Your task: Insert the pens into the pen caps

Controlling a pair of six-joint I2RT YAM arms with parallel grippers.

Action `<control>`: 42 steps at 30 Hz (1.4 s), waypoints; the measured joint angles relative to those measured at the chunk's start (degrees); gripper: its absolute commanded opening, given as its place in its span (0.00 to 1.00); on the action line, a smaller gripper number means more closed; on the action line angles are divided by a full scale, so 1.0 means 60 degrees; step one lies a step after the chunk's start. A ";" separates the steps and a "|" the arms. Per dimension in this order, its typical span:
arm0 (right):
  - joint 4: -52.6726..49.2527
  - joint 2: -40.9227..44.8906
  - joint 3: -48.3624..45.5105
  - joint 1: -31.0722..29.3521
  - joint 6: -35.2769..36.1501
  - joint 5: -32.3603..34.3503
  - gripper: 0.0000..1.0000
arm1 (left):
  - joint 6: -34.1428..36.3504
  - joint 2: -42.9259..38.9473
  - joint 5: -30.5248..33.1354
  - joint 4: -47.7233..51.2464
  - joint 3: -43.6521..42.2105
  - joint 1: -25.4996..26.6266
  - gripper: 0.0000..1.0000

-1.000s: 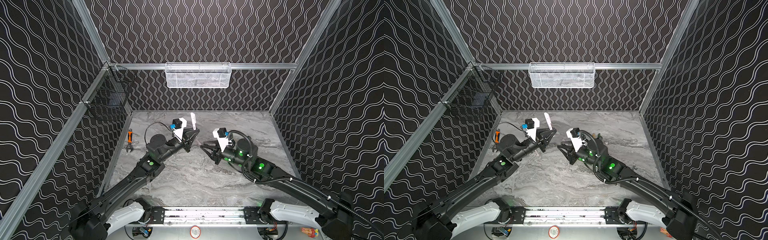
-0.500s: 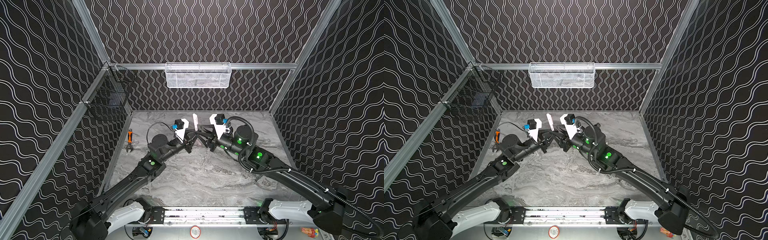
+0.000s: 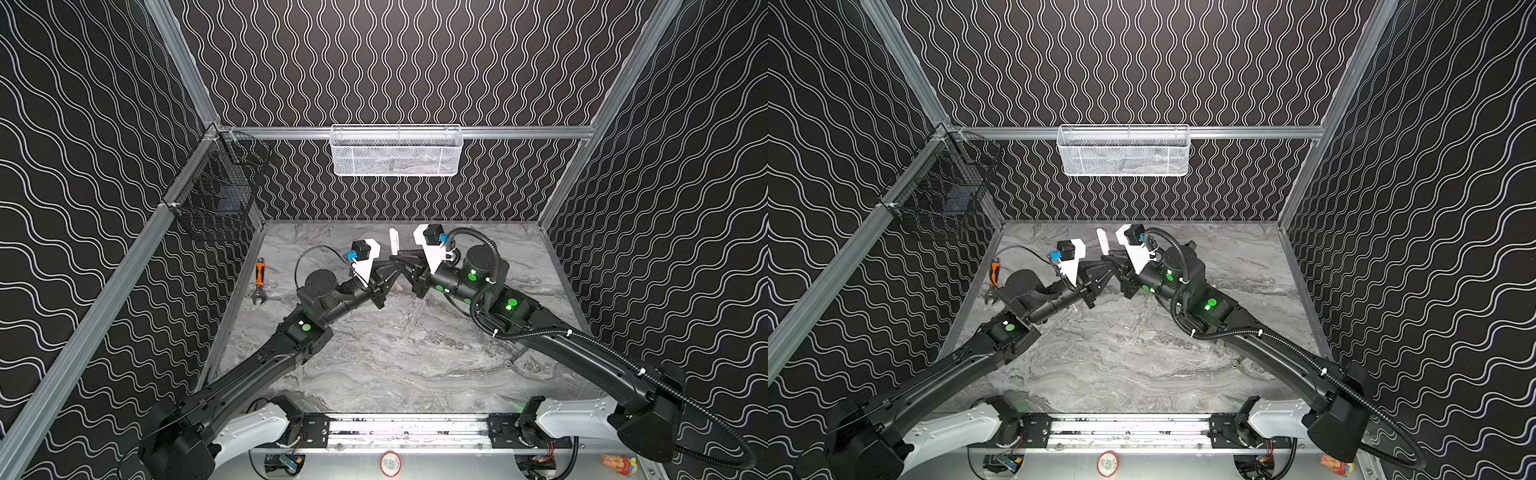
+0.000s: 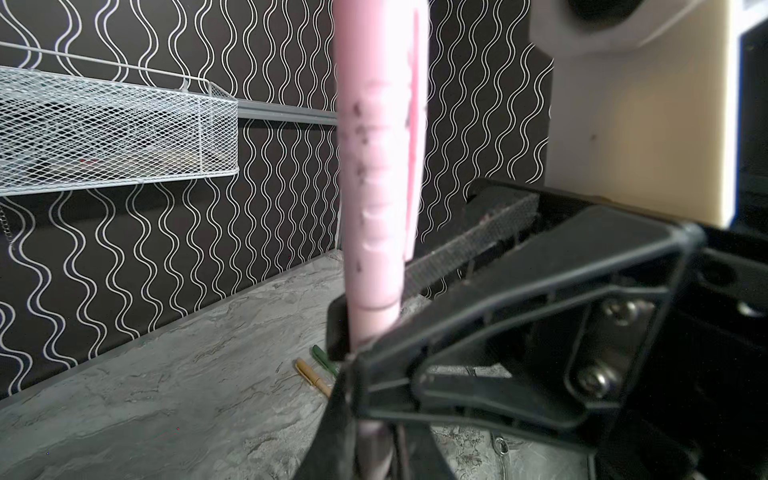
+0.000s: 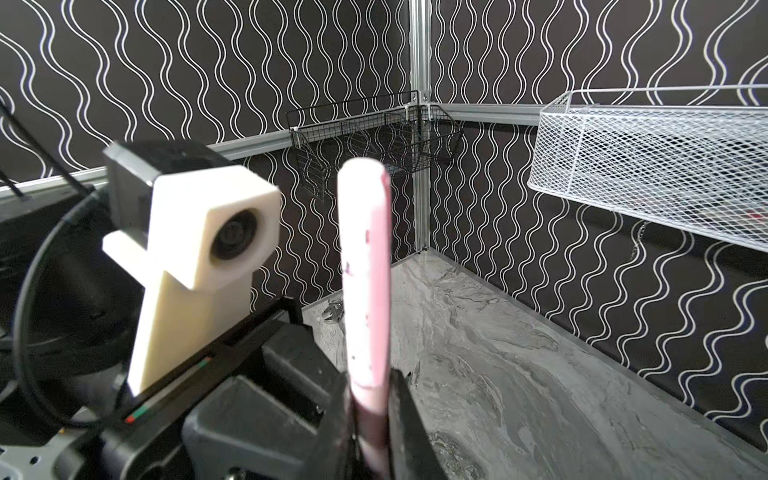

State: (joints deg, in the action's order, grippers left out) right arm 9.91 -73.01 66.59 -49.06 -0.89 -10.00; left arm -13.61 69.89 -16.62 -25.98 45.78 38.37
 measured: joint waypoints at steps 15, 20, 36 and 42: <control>0.0608 -0.0157 -0.0018 -0.0036 -0.0758 -0.0441 0.10 | -0.0233 0.0025 0.0280 0.0022 -0.0033 0.0000 0.58; 0.0699 -0.0164 0.0007 0.0146 -0.0994 -0.0164 0.10 | -0.0266 -0.0036 0.0423 -0.0015 -0.0127 0.0000 0.75; -0.2688 -0.2295 -0.0317 0.4160 -0.2787 0.0266 0.13 | -0.0495 -0.0157 0.4138 0.1384 0.0229 -0.0208 0.76; -0.3978 -0.4229 0.0058 0.4717 -0.3096 0.0117 0.14 | -0.0667 0.0186 0.5311 0.2463 0.0678 -0.0251 0.76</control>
State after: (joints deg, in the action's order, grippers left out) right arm -13.96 -98.39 66.94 -20.75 -19.46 -9.30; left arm -17.61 71.00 15.25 -11.20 49.84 36.86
